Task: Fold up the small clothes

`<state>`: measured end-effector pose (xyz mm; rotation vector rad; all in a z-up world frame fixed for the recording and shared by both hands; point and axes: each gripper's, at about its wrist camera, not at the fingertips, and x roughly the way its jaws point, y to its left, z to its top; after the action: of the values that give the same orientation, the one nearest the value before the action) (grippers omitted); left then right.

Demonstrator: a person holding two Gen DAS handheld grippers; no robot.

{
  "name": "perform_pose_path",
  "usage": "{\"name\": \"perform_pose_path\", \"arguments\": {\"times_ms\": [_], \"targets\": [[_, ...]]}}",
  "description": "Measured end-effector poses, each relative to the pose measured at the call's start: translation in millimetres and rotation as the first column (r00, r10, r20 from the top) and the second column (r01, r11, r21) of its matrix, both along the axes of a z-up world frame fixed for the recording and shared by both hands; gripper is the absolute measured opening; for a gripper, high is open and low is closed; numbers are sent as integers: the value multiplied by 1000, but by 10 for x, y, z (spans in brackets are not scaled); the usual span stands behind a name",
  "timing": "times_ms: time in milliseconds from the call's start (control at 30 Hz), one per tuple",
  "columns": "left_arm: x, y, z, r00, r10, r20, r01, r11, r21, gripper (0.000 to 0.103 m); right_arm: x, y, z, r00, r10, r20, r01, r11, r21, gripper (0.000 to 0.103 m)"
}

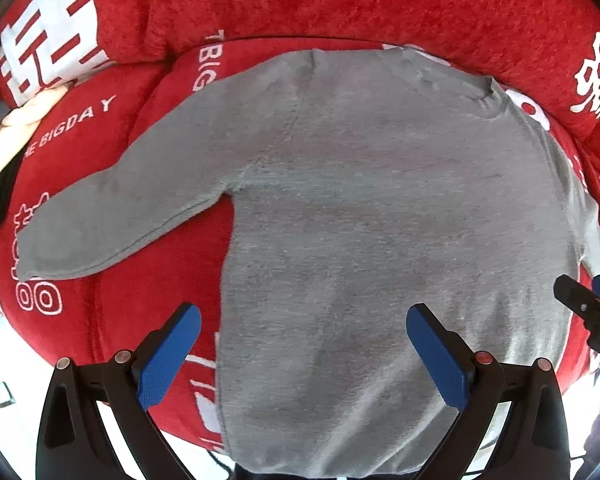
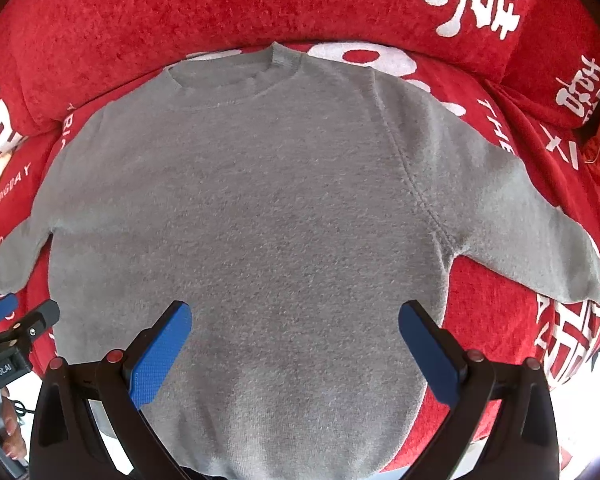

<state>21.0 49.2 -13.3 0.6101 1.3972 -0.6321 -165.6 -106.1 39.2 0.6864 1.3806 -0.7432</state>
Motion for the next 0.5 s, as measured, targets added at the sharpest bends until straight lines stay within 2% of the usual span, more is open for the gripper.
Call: {"name": "perform_pose_path", "arguments": {"times_ms": [200,500], "targets": [[91,89,-23,999,20,-30,-20,1000,-15,103,88,50,-20,1000,16,-24,-16,1000,9,103],[217,198,-23,999,35,-30,-35,999,-32,103,285,152,-3,997,65,-36,-65,998,0,103]]}}
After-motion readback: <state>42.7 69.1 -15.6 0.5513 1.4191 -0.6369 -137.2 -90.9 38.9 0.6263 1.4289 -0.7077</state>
